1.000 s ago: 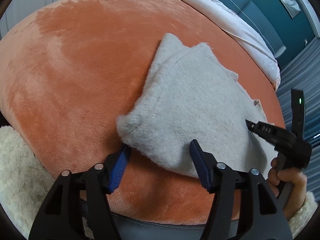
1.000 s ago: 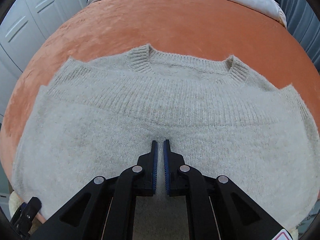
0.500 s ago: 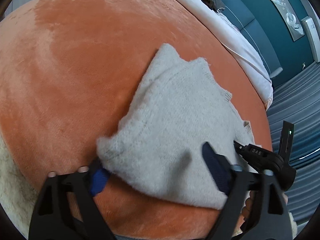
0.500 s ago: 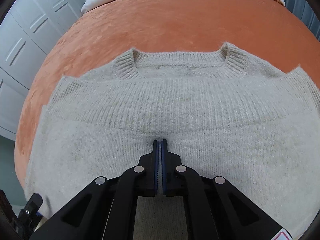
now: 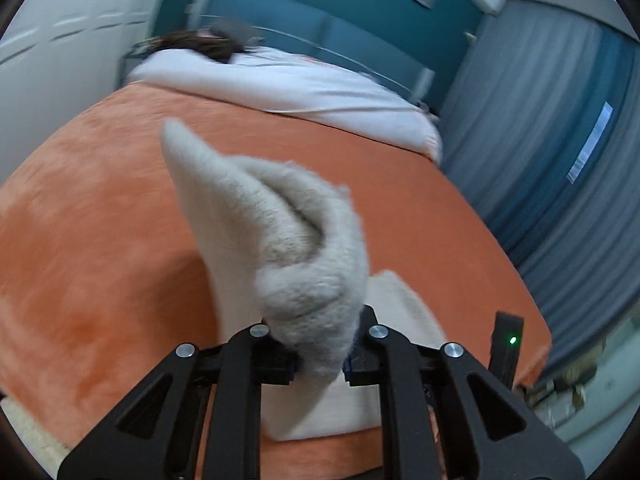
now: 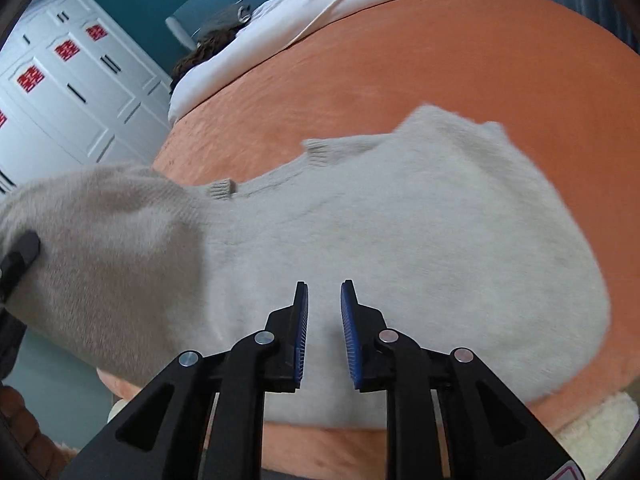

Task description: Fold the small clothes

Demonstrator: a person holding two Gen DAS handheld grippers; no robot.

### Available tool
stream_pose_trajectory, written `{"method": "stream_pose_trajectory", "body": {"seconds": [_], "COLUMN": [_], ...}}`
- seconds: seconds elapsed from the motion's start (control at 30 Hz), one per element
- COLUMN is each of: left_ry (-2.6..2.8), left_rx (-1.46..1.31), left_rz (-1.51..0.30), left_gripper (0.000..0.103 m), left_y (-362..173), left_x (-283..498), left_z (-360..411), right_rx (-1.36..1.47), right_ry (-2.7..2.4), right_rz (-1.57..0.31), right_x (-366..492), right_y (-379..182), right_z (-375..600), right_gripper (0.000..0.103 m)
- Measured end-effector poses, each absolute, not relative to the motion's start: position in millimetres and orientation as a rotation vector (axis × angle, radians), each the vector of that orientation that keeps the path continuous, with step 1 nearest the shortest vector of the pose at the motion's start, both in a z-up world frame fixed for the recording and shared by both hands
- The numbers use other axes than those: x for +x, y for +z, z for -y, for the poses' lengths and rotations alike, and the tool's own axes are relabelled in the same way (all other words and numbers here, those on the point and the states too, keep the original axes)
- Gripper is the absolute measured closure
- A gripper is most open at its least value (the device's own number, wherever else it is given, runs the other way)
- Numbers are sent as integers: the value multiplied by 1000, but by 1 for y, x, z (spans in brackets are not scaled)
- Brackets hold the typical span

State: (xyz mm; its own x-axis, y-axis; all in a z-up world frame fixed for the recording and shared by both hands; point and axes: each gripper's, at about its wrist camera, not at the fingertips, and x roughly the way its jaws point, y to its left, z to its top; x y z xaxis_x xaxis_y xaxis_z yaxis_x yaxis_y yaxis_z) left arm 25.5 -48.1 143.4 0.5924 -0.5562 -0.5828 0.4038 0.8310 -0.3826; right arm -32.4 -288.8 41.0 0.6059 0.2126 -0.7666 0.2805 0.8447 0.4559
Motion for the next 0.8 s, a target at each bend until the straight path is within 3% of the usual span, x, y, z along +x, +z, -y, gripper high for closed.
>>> {"method": "stream_pose_trajectory", "body": {"seconds": [0.13,0.23,0.33,0.37,0.4,0.47,0.67,0.8], "left_ry": [-680,-660,-610,-603,-593,-555,-398,-350], "left_rx": [-62,60,72,68,75,135,255,274], "left_rz": [-832,-921,-982,-971,-952,-908,-926,-955], "left_gripper": [87,79,51,33,23,15,14,14], "left_y": [110,60,36,36,38,42,16,0], "left_x": [6,-6,-18,-23,-27,-37,-33,-25], "left_z": [143,185,183,176,167,148,105,97], "right_rx": [618,634,632,630,633,652,807,785], "right_ry": [-164,-220,-235,-230,-218,-166,21,42], "right_rz": [-921,-919,-894,-882,-870,-853,-854,-942], "right_x": [-93,-122,-142,-144,-144,-141,-101,-69], "right_y": [36,34,40,44,45,50,46,41], "right_z": [337,359,369,369,369,367,357,335], "right_gripper": [82,81,68,59,55,47,37,36]}}
